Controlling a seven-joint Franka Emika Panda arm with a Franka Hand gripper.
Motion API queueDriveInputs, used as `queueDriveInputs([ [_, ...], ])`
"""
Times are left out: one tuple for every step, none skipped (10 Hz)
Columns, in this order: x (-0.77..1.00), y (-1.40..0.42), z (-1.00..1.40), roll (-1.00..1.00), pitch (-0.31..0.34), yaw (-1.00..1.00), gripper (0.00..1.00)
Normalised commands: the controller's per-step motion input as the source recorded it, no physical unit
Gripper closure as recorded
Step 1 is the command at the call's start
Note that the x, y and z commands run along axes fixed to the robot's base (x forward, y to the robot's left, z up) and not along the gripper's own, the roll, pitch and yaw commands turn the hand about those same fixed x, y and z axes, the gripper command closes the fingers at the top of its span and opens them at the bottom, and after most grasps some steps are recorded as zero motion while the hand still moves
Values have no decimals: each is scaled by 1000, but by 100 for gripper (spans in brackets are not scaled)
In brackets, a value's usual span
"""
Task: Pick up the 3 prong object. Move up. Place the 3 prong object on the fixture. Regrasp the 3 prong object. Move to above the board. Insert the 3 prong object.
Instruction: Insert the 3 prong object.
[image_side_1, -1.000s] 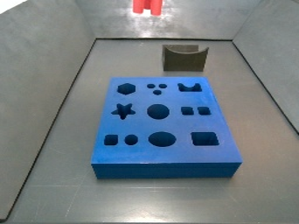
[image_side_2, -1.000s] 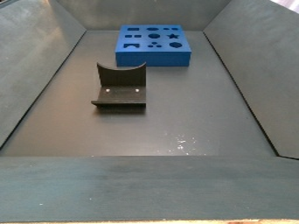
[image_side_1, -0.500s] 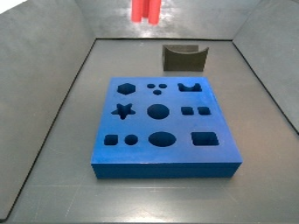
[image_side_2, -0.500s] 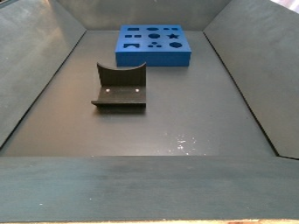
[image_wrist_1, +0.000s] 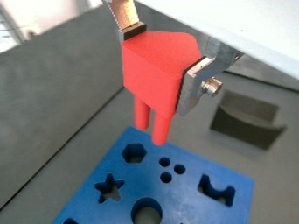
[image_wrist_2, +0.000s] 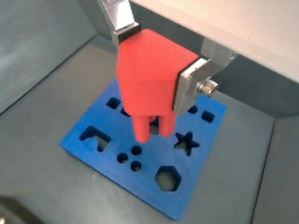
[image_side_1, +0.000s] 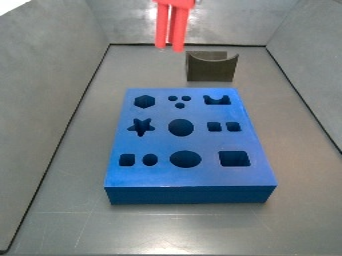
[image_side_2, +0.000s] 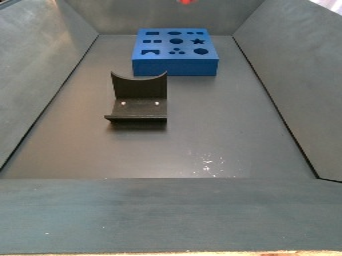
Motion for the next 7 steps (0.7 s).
queueDriveInputs([
  [226,80,-346,-69,0,-740,100],
  [234,77,-331,-66,0,-743,100],
  [277,77,-354,-66,0,-763,100],
  [266,83,-380,-49,9,-771,100],
  [251,86,-403,-69,9,-806,100],
  [103,123,-249,0,20,-740,100],
  [0,71,0,0,0,-243,100],
])
